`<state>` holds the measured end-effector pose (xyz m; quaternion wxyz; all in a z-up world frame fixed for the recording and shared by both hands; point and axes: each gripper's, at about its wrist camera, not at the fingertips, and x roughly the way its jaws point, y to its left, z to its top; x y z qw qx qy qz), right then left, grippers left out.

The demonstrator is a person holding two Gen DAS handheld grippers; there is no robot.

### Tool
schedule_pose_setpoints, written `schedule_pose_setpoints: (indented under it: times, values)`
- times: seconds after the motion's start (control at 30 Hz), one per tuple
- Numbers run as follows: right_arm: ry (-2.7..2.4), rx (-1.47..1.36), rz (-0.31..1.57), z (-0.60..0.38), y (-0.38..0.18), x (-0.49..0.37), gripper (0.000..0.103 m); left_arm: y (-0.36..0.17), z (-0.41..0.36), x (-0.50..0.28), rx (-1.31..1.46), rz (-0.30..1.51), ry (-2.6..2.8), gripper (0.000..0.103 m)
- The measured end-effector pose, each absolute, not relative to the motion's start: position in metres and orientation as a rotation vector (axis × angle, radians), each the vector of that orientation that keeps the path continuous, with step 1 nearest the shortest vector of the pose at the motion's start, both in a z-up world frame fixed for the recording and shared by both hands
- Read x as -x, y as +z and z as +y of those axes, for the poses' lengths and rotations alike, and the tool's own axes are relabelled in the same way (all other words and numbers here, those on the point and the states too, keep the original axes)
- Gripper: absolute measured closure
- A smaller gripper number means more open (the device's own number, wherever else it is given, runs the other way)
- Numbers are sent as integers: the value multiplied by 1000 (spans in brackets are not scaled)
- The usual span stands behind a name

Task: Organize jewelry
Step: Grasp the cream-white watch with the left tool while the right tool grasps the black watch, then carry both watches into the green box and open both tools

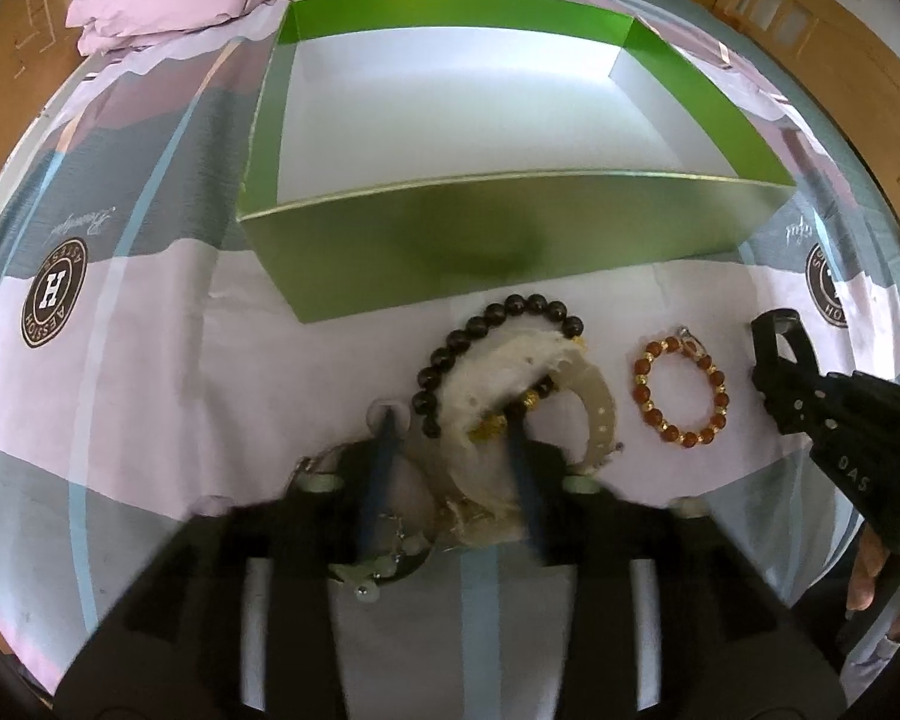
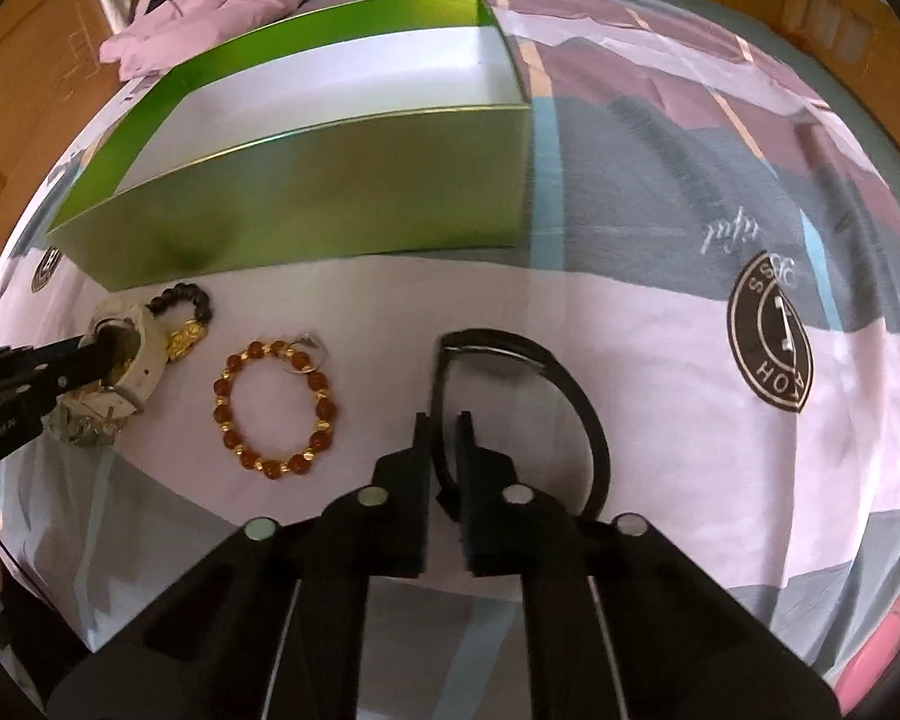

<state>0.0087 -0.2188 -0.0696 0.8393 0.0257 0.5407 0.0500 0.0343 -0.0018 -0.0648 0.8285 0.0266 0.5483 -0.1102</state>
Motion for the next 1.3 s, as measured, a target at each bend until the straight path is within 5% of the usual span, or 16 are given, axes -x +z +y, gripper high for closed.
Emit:
schedule_pose_setpoints:
  times: [0.03, 0.07, 0.53, 1.13, 1.3]
  values:
    - [116, -55, 1141, -217, -69, -8, 97, -66, -3, -34, -61, 1164, -237, 65]
    - [119, -54, 1139, -215, -68, -8, 97, -66, -5, -33, -61, 1167, -245, 83]
    - [133, -70, 1061, -218, -44, -2, 99, -20, 23, -28, 75, 1054, -251, 86]
    - [264, -86, 1070, -197, -40, -3, 98, -26, 11, -25, 36, 1080, -275, 86]
    - [348, -46, 997, -182, -31, 8, 66, -36, 5, -27, 40, 1111, -295, 86]
